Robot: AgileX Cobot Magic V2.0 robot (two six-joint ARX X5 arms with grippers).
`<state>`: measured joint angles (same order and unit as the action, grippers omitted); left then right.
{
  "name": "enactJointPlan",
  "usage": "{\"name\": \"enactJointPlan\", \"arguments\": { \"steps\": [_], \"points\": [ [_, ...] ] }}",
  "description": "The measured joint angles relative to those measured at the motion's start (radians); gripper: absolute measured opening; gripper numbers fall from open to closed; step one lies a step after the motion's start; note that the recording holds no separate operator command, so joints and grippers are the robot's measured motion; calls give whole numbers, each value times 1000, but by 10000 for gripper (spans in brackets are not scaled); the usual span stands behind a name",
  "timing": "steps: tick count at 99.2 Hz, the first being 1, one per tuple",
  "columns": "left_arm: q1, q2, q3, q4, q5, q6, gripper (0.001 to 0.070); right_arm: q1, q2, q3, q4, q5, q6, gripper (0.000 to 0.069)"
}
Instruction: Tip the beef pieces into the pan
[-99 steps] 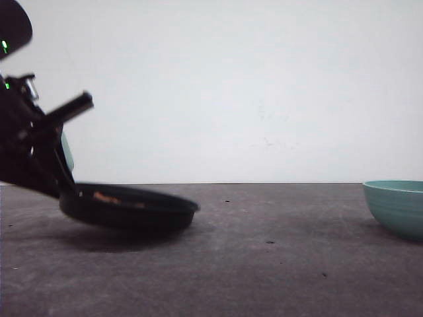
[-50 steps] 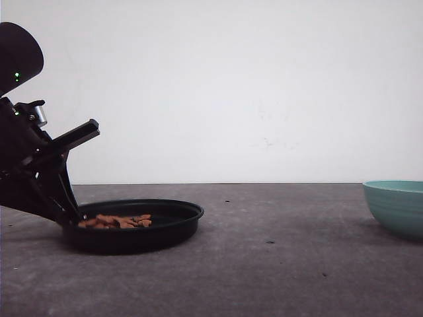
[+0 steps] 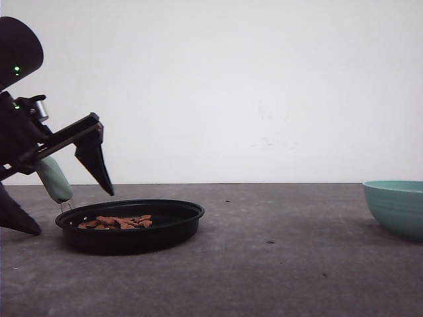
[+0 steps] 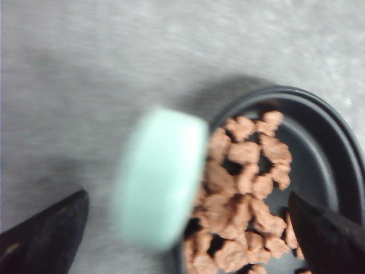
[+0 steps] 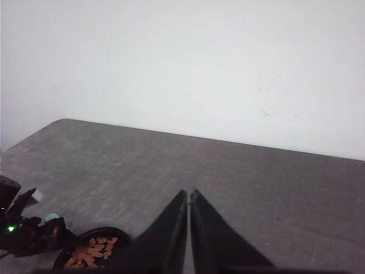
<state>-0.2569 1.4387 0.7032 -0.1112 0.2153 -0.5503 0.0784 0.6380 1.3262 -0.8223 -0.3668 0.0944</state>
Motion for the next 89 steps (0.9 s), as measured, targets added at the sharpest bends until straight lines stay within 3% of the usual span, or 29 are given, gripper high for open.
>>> {"name": "enactJointPlan", "arguments": {
  "steps": [27,52,58,74,80,89],
  "points": [
    [25,-241,0,-10,0,1,695,0,4,0,0,0,-1,7],
    [34,-546,0,-195,-35,36,681,0,26,-16,4,-30,-59,7],
    [34,-629,0,-251,-66,63,583,0,27,-37,18,-47,-93,7],
    [34,-858,0,-364,-189,148,130,8,9,-158,120,-50,-174,7],
    [34,-934,0,-387,-235,198,60,10,-14,-230,190,-46,-189,7],
    [35,-1032,0,-419,-266,256,28,11,-56,-345,292,-9,-200,7]
  ]
}}
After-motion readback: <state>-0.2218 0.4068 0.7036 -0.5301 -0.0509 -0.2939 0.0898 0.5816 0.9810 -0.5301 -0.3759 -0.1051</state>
